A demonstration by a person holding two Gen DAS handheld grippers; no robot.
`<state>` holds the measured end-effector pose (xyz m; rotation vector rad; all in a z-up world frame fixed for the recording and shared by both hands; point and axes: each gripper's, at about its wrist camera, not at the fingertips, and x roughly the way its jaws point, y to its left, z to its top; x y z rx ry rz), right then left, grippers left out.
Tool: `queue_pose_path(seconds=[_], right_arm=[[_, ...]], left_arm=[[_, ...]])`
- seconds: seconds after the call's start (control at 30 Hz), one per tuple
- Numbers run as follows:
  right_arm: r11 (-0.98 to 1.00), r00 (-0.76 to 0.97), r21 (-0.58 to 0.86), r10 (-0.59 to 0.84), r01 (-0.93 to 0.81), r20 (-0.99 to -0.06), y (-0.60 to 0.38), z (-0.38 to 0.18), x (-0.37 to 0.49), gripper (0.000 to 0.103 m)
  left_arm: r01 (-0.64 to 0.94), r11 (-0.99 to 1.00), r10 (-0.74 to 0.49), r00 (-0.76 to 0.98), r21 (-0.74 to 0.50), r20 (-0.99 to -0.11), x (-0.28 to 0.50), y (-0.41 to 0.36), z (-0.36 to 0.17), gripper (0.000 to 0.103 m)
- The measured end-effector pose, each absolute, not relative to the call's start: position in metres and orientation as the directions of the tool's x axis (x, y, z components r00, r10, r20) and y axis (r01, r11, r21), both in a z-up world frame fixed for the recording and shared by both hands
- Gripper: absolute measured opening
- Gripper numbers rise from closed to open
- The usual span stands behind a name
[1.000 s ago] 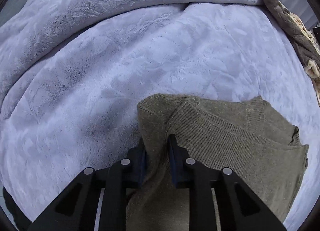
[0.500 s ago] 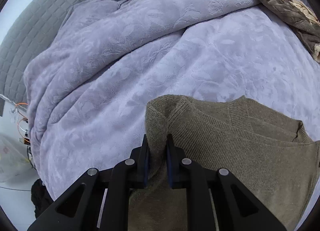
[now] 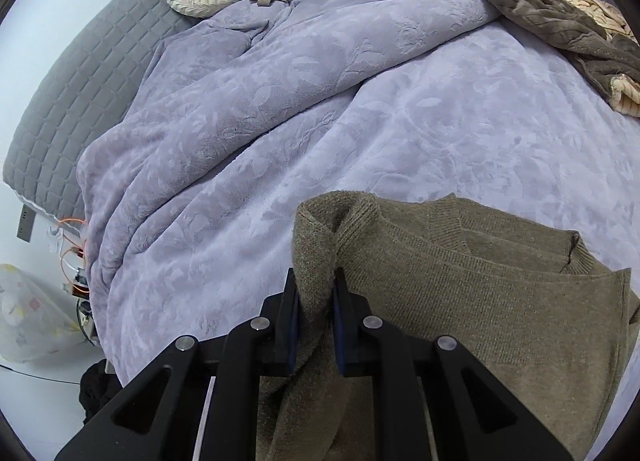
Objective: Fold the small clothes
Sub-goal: 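Lift the gripped sweater edge upward with both grippers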
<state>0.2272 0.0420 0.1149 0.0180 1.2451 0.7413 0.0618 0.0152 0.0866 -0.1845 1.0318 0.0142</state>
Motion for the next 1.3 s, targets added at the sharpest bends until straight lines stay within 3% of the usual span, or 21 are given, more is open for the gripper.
queue_pose_path(seconds=[0.37,0.73,1.3], right_arm=[[0.759,0.143,0.379,0.520,-0.530,-0.842,0.004,0.135,0.230,0.015],[0.756,0.172,0.325,0.496,-0.568,-0.851,-0.065,0.150,0.241,0.015],[0.757,0.211,0.389,0.559,-0.525,-0.802,-0.172,0.135,0.258,0.015]], left_arm=[[-0.077,0.996,-0.009,0.479,-0.052,-0.878,0.073,-0.024,0.092,0.018],[0.014,0.995,0.081,0.447,0.097,-0.891,0.095,-0.118,0.102,0.018],[0.154,0.962,0.139,0.436,0.226,-0.889,0.107,-0.209,0.092,0.018]])
